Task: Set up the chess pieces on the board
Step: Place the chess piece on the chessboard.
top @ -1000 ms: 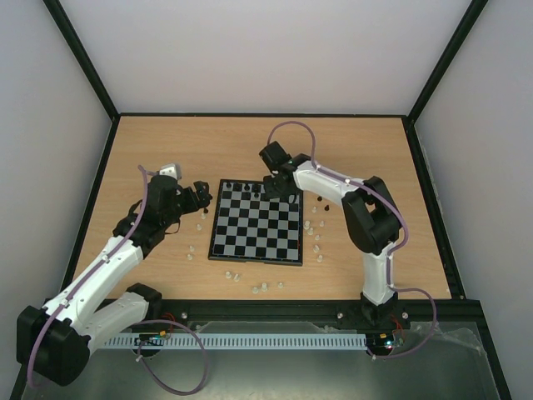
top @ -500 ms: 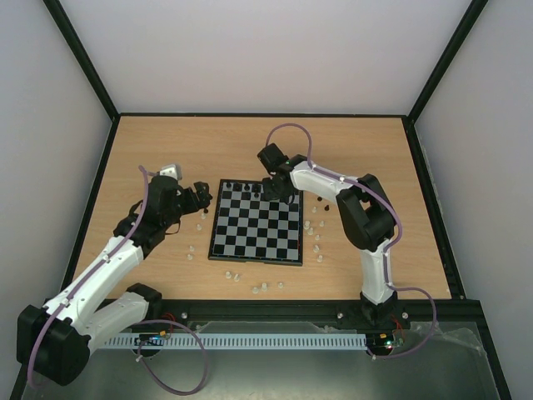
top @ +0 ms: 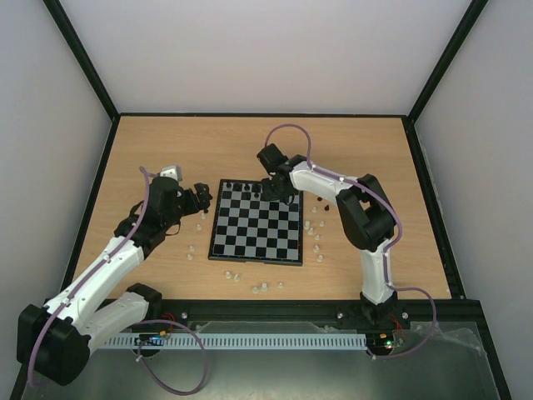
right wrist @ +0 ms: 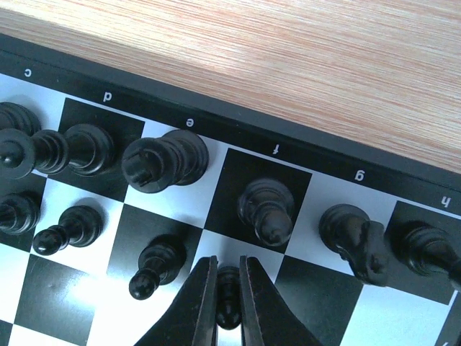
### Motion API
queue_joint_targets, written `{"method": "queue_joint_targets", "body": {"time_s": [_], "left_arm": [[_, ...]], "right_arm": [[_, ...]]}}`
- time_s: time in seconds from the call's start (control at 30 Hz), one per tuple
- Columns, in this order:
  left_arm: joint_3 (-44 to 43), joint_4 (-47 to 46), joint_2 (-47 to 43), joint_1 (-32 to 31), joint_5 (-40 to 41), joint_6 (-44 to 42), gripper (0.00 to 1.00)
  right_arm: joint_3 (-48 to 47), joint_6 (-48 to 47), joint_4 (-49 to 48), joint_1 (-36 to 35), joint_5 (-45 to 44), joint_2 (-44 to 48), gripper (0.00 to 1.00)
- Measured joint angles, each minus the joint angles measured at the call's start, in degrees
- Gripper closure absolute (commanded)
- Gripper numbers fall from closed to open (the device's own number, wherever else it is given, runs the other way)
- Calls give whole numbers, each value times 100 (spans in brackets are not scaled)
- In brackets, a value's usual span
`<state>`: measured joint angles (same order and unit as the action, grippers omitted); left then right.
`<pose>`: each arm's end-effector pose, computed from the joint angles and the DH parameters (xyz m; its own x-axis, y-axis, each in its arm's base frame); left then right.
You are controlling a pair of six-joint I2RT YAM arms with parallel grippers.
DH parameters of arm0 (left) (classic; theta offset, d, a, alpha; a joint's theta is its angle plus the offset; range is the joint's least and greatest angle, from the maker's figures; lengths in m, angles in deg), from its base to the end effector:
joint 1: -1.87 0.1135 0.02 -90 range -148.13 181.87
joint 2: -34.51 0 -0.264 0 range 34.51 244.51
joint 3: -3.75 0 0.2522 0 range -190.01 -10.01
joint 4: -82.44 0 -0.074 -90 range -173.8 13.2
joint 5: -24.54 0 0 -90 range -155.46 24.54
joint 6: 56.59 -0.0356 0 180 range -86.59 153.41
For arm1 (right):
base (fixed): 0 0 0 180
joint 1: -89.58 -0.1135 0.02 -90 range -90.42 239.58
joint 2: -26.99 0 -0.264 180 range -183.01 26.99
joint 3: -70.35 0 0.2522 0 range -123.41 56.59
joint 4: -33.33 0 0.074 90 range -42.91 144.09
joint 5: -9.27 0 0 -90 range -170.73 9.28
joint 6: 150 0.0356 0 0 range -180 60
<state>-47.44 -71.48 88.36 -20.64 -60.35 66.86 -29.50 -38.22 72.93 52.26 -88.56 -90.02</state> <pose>0.1972 -0.0783 0.2623 -0.5410 -0.3701 -0.7552 0.0131 0.8942 -0.4476 0.3535 0.2634 0.1829 -0.8185 -0.1617 -0.5513 -0.2558 0.9618 0.0976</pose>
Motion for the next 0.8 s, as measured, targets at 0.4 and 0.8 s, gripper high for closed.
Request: {"method": "queue_joint_targets", "body": {"time_s": [0.4,0.8], "left_arm": [[0,0,0,0,0,2,0],[-11,-46,330,2,74,0,0]], "right_arm": [[11,-17,2,-22,-11,0,79],[627,22,-4,-22,-181,1064,47]]}}
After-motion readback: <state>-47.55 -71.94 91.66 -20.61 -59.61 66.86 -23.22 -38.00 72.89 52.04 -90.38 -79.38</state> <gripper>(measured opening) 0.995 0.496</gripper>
